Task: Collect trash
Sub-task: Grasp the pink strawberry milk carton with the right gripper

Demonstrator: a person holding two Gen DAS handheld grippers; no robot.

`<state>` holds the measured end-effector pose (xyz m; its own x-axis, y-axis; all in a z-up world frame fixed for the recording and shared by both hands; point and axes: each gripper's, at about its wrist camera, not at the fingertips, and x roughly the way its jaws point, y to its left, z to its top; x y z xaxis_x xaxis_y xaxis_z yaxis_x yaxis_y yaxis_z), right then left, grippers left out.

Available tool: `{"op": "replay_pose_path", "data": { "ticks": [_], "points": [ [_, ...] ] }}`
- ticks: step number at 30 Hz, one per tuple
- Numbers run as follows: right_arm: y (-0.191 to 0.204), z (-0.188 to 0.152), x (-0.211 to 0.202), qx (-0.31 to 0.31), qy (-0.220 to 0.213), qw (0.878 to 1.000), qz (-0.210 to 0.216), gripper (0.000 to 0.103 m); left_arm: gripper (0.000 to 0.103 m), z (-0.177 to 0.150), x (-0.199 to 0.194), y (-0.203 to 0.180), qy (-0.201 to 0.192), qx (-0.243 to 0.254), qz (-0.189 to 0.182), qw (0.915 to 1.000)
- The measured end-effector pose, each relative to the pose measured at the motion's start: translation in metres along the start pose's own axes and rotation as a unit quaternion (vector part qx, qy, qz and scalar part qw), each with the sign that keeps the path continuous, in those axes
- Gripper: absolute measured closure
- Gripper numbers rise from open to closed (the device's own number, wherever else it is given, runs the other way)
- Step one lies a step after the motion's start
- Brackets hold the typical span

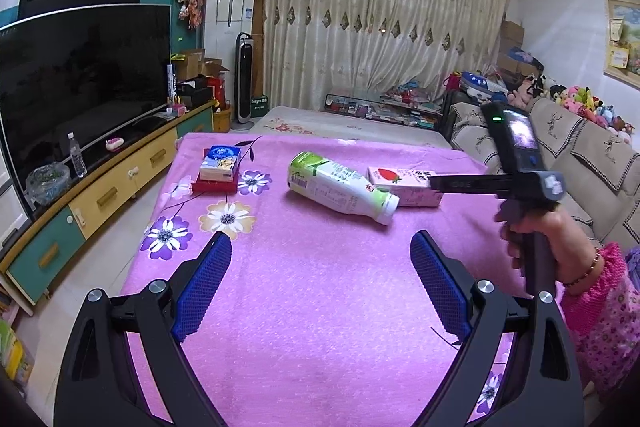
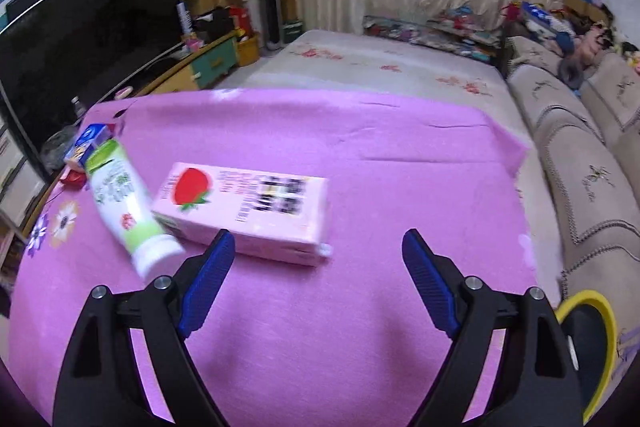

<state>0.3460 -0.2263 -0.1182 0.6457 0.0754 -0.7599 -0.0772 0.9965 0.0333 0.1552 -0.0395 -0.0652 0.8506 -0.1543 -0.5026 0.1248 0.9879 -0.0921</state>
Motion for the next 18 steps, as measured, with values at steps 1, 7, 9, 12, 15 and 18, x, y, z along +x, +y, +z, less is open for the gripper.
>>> {"op": "replay_pose_path", "data": {
  "ticks": [1, 7, 9, 12, 15, 18],
  "points": [
    [0.004, 0.001, 0.001, -0.003, 0.001, 1.0, 0.01, 0.022, 0.013, 0.0, -0.001, 0.0, -0.002, 0.003, 0.001, 1.0],
    [0.015, 0.024, 0.014, -0.02, -0.01, 0.999, 0.047, 0.016, 0.013, 0.001, -0.001, 0.004, 0.001, 0.003, 0.007, 1.0],
    [-0.004, 0.041, 0.025, 0.015, -0.003, 0.995, 0.101, 0.016, 0.013, 0.001, -0.001, 0.006, 0.001, 0.0, 0.008, 1.0],
    [-0.015, 0.055, 0.04, 0.021, 0.019, 0.99, 0.135, 0.016, 0.013, -0.001, 0.004, 0.008, 0.007, -0.003, 0.01, 0.9999],
    [-0.016, 0.054, 0.054, 0.011, 0.059, 0.984, 0.169, 0.016, 0.013, -0.001, 0.008, 0.009, 0.012, -0.003, 0.01, 0.9999],
    [-0.016, 0.046, 0.052, -0.001, 0.073, 0.978, 0.197, 0.016, 0.013, -0.002, 0.01, 0.008, 0.013, -0.001, 0.008, 0.9999]
  ]
}}
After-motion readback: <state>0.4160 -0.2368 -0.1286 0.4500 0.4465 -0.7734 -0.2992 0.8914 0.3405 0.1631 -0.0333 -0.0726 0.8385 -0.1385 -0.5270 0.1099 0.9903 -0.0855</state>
